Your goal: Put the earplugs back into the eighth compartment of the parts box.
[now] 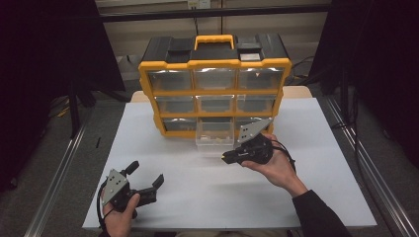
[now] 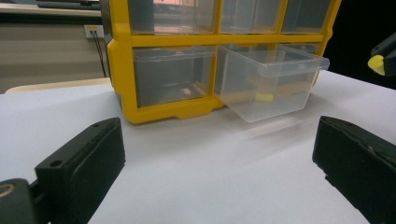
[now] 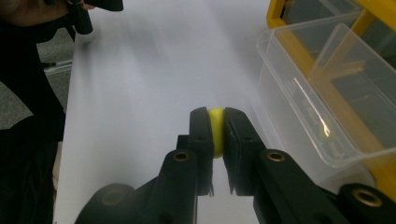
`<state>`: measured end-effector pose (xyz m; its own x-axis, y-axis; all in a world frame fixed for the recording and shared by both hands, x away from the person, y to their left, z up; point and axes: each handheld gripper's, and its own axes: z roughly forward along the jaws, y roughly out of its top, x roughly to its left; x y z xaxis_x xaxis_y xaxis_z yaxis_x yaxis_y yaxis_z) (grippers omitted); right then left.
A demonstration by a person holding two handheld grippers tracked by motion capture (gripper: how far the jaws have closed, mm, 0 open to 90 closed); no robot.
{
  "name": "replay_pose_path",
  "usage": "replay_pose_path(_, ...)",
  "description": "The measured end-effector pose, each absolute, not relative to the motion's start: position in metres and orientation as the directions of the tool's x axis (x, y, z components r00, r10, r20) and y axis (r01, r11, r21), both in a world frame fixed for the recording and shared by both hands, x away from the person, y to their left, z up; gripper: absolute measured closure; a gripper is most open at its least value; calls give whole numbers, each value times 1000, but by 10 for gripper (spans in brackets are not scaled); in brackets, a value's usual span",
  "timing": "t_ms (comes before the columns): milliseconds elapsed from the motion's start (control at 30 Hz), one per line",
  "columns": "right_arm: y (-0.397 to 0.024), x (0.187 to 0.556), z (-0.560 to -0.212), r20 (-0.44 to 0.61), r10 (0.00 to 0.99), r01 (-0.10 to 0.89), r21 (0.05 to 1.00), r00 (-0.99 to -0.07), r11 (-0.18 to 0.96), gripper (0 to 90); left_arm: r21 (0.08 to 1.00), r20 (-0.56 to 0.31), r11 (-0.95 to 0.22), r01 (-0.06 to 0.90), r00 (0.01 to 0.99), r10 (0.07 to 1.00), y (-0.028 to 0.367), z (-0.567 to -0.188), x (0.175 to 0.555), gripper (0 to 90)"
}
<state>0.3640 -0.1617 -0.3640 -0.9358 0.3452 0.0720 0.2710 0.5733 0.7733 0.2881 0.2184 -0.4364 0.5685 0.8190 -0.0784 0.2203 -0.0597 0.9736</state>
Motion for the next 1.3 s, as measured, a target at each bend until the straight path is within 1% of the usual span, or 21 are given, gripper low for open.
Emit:
replay_pose_path(167, -157, 369, -353, 46, 346, 257, 763, -937, 594, 825, 974, -78, -58, 217, 568, 820, 219, -436, 288, 26)
replay_pose_path(800, -147, 387, -316, -15, 367, 228, 760, -930, 608, 823, 976, -76, -57, 212, 569, 819, 219, -436, 288, 26)
replay_pose_path(1133, -142, 398, -304, -42, 379, 228, 736, -924, 638, 823, 976, -76, -55, 209, 569, 819, 219, -436, 288, 26)
replay_pose_path(1300, -141, 409, -299, -36, 400, 247, 734, -916, 633, 823, 977, -75, -54, 206, 571, 818, 219, -435, 288, 26)
